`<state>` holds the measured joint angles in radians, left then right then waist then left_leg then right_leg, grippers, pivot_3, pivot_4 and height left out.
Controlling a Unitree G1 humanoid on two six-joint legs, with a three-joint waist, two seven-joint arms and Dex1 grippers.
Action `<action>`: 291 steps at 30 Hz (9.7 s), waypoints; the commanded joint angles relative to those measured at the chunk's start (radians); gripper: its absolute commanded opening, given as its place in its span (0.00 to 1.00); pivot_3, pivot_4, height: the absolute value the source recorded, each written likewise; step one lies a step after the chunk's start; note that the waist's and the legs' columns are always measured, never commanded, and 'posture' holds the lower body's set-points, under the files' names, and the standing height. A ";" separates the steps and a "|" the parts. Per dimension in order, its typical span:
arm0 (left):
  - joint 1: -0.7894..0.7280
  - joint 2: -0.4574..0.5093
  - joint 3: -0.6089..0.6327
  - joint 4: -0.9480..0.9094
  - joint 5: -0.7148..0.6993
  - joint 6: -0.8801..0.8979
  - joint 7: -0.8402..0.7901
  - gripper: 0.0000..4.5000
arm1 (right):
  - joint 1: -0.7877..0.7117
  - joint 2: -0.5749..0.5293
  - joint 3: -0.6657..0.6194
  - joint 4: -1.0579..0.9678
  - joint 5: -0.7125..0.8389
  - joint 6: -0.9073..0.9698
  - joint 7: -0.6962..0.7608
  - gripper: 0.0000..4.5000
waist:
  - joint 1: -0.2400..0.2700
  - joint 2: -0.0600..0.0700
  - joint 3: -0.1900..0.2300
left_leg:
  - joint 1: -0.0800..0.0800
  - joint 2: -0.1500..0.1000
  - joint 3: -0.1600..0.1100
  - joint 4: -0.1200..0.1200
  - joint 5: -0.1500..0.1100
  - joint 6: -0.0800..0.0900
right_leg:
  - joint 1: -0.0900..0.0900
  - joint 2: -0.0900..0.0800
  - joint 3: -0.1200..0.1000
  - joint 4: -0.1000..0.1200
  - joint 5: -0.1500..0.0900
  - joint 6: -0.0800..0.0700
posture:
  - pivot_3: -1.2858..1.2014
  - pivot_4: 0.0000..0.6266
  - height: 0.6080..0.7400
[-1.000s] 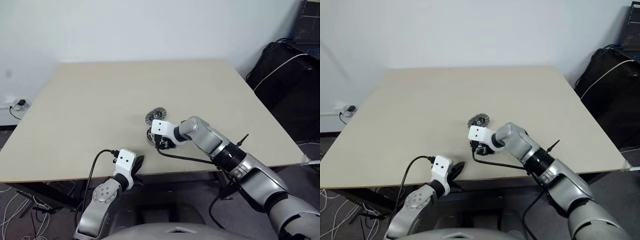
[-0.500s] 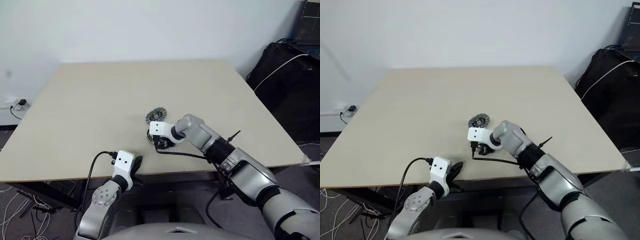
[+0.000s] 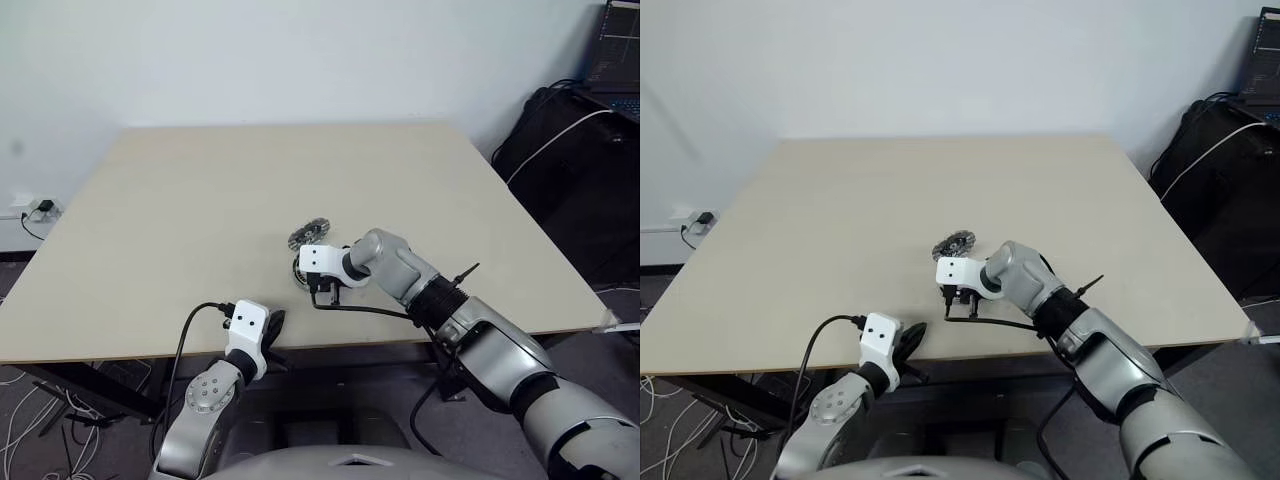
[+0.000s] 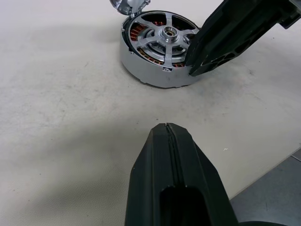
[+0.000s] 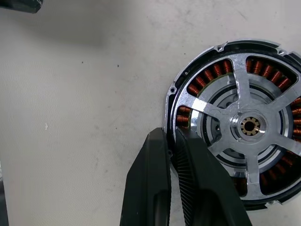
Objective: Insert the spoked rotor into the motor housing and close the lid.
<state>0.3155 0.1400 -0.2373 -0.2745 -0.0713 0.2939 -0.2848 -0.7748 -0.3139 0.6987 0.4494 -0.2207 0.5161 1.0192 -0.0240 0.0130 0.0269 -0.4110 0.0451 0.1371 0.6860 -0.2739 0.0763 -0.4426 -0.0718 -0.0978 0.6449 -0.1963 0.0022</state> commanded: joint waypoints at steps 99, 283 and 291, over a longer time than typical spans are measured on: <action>0.001 -0.007 -0.012 0.017 -0.020 -0.040 -0.001 0.00 | 0.137 -0.260 0.067 -0.418 -0.062 -0.036 0.008 0.43 | 0.012 -0.008 0.007 | -0.002 -0.001 -0.001 -0.001 -0.001 0.002 | -0.002 -0.005 -0.007 -0.003 -0.001 0.000 | 0.52 0.00 1.00; -0.013 -0.022 -0.001 0.051 -0.023 -0.075 -0.004 0.00 | 0.312 -0.196 -0.176 -0.596 0.113 0.169 0.067 0.01 | 0.013 -0.006 0.003 | -0.002 0.000 0.002 0.003 -0.001 0.003 | -0.002 -0.005 -0.004 -0.001 0.001 0.000 | 0.52 0.00 1.00; -0.020 -0.019 -0.002 0.051 -0.024 -0.068 -0.010 0.00 | 0.287 -0.012 -0.213 -0.548 0.100 0.427 -0.184 0.01 | 0.011 -0.007 0.003 | -0.003 0.000 0.001 0.003 -0.001 0.002 | -0.002 -0.005 -0.004 0.000 0.001 0.000 | 0.52 0.00 1.00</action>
<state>0.3070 0.1215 -0.2372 -0.2073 -0.0904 0.2348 -0.2882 -0.4495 -0.3429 0.5317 -0.0825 -0.1161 0.9178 0.8842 -0.0129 0.0064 0.0300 -0.4139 0.0454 0.1386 0.6891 -0.2745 0.0788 -0.4449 -0.0766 -0.1017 0.6447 -0.1948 0.0023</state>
